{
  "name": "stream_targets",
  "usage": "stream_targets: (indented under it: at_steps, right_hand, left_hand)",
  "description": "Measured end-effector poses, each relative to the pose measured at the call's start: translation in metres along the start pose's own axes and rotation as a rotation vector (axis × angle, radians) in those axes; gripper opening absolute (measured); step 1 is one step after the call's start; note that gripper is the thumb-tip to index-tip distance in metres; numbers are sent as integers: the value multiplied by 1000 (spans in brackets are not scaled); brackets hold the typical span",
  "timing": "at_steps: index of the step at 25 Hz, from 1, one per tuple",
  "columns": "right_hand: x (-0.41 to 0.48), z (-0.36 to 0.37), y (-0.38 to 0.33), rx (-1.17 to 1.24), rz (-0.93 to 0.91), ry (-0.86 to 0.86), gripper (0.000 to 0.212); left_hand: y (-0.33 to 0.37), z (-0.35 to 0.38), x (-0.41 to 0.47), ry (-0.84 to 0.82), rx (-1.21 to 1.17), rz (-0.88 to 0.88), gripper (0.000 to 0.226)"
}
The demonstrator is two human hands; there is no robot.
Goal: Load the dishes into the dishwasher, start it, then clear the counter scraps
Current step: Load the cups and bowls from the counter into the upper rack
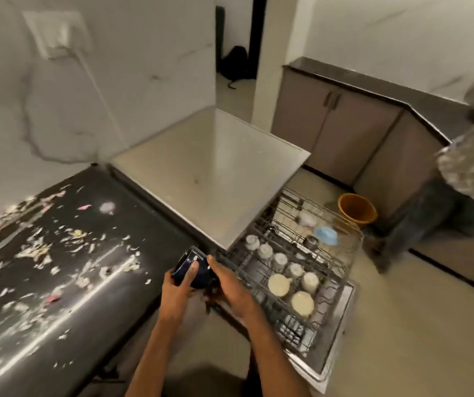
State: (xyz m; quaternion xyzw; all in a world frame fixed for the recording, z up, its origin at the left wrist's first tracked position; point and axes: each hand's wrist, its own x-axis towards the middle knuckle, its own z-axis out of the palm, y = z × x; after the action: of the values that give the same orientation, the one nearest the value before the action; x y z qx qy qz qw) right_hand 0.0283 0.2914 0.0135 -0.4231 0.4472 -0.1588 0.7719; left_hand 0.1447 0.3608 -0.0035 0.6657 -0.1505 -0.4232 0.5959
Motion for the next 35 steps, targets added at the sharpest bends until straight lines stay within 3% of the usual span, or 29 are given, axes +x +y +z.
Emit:
stream_targets:
  at_steps: [7,11,15,17,21,26,29,32,35]
  right_hand:
    - [19,-143,-9,-97,30,144,50]
    - [33,-229,-3,-322,111,146,47]
    - [47,-277,20,-329,149,405,32]
    - [52,-288,30,-404,188,487,27]
    - [72,-293,47,-359,222,469,13]
    - [84,-279,74,-240,258,580,22]
    - [88,-267,88,-183,294,643,21]
    - [92,-257,100,-95,299,697,16]
    - [100,-254,106,-43,276,775,15]
  left_hand:
    - [-30,145,39,-62,134,-100,64]
    - [-64,199,67,-159,258,-266,59]
    - [-87,219,95,-45,470,-381,83]
    - [-93,221,112,-96,667,-387,78]
    - [-102,231,149,-250,921,-300,76]
    - [-135,245,190,-431,1187,-161,77]
    - [-154,244,203,-418,1293,-228,78]
    - [-164,249,212,-268,1361,-345,91]
    - [-176,259,227,-296,1553,-410,100]
